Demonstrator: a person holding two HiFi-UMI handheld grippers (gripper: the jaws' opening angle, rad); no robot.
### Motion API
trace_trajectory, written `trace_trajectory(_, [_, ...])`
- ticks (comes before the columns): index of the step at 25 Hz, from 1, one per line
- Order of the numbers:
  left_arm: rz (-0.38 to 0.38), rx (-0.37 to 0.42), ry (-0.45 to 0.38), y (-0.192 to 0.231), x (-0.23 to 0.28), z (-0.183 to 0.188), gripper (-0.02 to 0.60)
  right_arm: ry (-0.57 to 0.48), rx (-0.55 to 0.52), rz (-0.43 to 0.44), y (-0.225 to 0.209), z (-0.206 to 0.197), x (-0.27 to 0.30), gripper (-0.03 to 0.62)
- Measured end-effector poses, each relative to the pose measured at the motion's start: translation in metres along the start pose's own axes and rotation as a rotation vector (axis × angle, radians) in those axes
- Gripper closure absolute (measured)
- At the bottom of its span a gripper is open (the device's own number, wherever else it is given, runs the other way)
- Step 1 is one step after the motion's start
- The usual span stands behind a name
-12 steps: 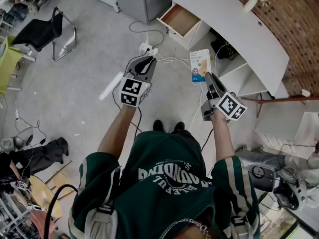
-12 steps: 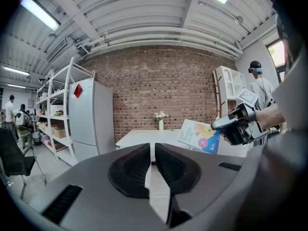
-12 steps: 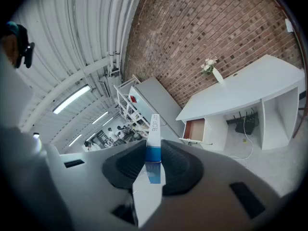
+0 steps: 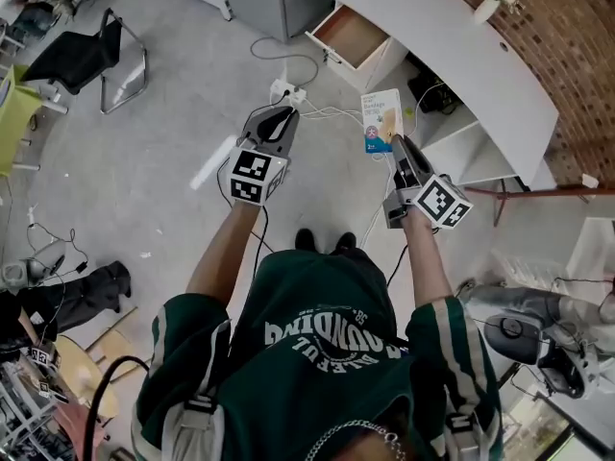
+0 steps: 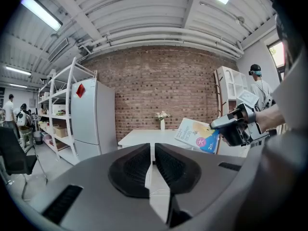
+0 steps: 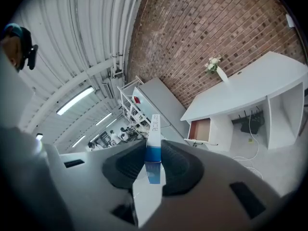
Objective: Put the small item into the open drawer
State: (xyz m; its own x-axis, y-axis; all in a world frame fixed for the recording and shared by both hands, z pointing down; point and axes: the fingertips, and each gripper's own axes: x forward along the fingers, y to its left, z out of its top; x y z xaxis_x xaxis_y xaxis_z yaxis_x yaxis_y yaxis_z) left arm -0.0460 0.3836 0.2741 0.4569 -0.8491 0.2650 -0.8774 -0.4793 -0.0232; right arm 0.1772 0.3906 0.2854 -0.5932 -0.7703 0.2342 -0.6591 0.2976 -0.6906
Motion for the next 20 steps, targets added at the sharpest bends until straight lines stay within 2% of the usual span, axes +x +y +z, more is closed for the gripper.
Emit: trace_trajectory(20, [-0.02, 0.007, -0.002, 0.018, -0.017, -0.004, 0.543, -0.011, -0.014, -0.008, 0.02, -0.012, 0.009, 0.482])
